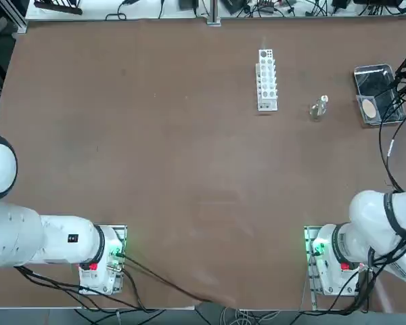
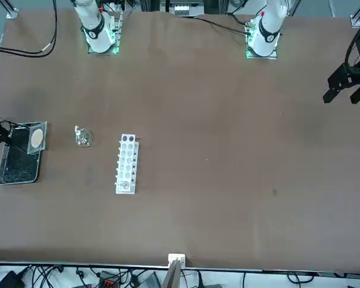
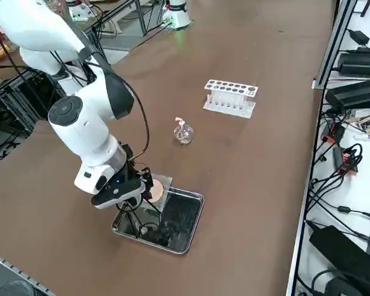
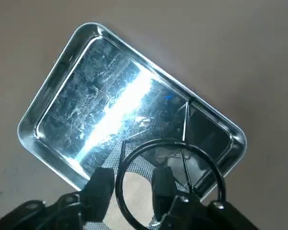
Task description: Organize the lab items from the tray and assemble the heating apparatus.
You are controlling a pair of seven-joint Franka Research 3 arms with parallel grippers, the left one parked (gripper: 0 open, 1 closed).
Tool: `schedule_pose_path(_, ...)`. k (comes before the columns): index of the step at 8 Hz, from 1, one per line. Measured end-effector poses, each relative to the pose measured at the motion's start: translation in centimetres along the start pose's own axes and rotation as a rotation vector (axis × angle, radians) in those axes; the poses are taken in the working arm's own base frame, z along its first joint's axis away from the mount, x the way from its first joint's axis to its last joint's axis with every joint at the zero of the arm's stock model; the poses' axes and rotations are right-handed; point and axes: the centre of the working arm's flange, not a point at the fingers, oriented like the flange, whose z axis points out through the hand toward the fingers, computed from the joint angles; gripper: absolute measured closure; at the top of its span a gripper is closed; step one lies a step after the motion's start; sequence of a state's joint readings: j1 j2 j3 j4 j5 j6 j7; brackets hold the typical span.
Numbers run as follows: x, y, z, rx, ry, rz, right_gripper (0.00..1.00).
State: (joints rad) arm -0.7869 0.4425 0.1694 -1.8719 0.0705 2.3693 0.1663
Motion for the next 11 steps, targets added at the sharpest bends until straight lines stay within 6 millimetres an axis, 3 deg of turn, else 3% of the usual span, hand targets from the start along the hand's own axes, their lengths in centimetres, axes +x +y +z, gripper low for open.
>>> schedule_pose_path(5,0.00,0.06,0.00,0.000,-0.001,0.001,0.54)
schedule_pose_path(10,-0.02,-0.37,-0.07,0.005,0.000,-0.004,0.88)
schedule_pose_path(11,-0.06,-0.58,-0.08,0.008,0.000,-0.006,0.89)
